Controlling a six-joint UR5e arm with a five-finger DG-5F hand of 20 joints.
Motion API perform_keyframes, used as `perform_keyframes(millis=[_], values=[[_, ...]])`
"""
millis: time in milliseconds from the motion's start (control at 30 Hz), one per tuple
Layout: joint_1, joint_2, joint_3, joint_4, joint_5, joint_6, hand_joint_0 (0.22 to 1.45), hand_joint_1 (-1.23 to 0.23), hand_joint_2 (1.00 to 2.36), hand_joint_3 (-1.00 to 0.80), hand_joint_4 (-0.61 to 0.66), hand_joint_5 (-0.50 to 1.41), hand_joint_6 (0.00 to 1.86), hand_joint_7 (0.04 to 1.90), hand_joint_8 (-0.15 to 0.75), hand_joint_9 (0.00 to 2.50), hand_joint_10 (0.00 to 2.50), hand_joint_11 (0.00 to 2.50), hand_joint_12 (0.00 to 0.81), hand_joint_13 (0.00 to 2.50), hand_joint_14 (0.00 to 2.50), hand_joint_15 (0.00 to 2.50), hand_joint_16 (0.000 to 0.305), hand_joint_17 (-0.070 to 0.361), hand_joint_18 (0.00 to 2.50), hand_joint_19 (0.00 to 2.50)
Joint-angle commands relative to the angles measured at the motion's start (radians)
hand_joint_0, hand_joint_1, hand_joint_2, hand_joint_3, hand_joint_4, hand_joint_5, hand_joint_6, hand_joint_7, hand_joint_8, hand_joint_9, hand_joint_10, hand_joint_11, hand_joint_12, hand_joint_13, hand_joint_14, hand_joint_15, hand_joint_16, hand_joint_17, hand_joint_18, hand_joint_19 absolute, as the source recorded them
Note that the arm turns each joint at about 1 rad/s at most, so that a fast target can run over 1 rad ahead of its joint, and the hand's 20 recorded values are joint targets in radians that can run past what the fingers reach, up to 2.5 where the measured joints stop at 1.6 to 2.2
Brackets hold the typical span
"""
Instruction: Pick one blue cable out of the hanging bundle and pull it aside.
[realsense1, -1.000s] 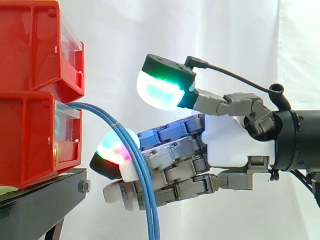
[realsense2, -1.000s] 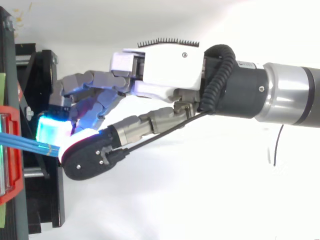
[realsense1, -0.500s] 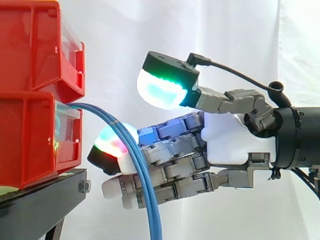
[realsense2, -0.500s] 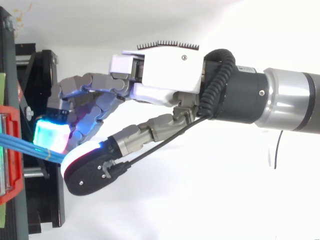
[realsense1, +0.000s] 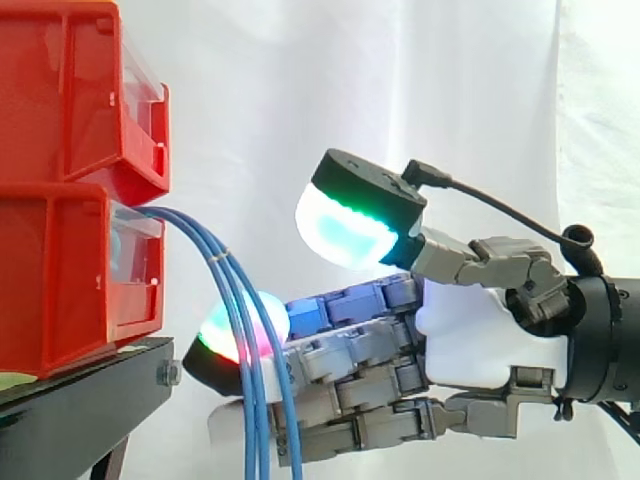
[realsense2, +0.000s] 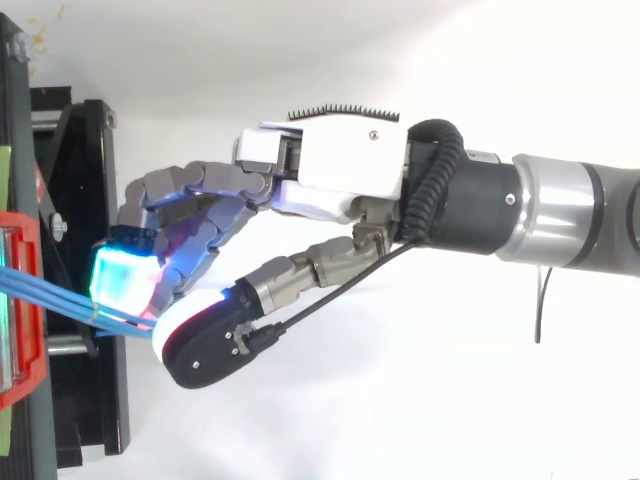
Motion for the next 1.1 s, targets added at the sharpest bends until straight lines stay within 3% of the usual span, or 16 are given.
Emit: perform_keyframes(millis=[0, 167, 200, 267, 533, 1067], values=[[0.002, -0.003, -0.011, 0.051, 0.003, -0.003, 0.55, -0.67, 1.0, -0.48, 0.29, -0.08, 0.5, 1.24, 0.364, 0.89, 0.01, 0.16, 0.355, 0.58, 0.01, 0.18, 0.036, 0.082, 0.34, 0.18], [0.006, -0.003, -0.011, 0.069, 0.006, -0.007, 0.55, -0.66, 1.0, -0.47, 0.3, -0.08, 0.5, 1.22, 0.362, 0.88, 0.01, 0.15, 0.355, 0.58, 0.01, 0.18, 0.036, 0.082, 0.34, 0.19], [0.011, -0.026, 0.0, 0.108, 0.017, -0.007, 0.55, -0.66, 1.0, -0.47, 0.3, -0.08, 0.5, 1.21, 0.363, 0.88, 0.01, 0.16, 0.357, 0.58, 0.01, 0.18, 0.036, 0.082, 0.34, 0.19], [0.011, -0.044, 0.012, 0.117, 0.015, -0.004, 0.55, -0.65, 1.0, -0.47, 0.31, -0.08, 0.5, 1.19, 0.362, 0.89, 0.01, 0.16, 0.357, 0.58, 0.01, 0.19, 0.037, 0.082, 0.34, 0.19], [0.011, -0.054, 0.018, 0.105, 0.019, 0.001, 0.55, -0.64, 1.0, -0.47, 0.35, -0.09, 0.5, 1.01, 0.364, 0.89, 0.01, 0.15, 0.356, 0.58, 0.01, 0.19, 0.037, 0.084, 0.34, 0.18], [0.015, -0.087, 0.032, 0.181, 0.012, -0.004, 0.55, -0.64, 1.0, -0.45, 0.35, -0.1, 0.5, 0.96, 0.359, 0.89, 0.01, 0.15, 0.358, 0.58, 0.01, 0.19, 0.039, 0.089, 0.36, 0.22]])
